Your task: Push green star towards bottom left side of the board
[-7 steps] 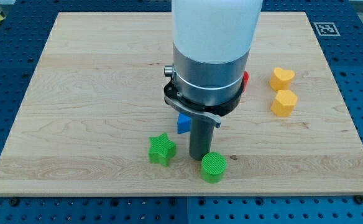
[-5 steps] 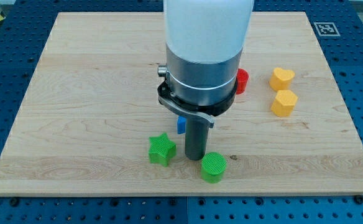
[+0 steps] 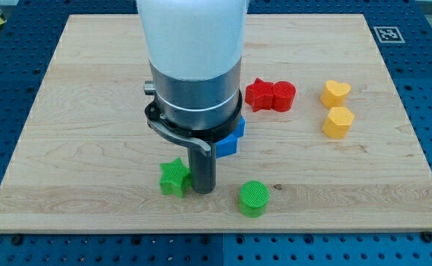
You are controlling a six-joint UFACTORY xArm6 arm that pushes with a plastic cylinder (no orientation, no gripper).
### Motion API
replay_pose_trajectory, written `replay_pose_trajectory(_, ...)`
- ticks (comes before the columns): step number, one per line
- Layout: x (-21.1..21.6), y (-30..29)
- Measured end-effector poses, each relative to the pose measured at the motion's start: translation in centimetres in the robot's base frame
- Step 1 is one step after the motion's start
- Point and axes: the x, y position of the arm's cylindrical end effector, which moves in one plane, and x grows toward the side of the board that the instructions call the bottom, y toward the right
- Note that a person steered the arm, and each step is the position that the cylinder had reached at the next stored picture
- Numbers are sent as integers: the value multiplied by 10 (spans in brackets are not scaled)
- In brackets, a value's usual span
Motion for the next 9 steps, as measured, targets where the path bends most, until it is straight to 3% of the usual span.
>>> replay_pose_trajectory(9, -24, -93)
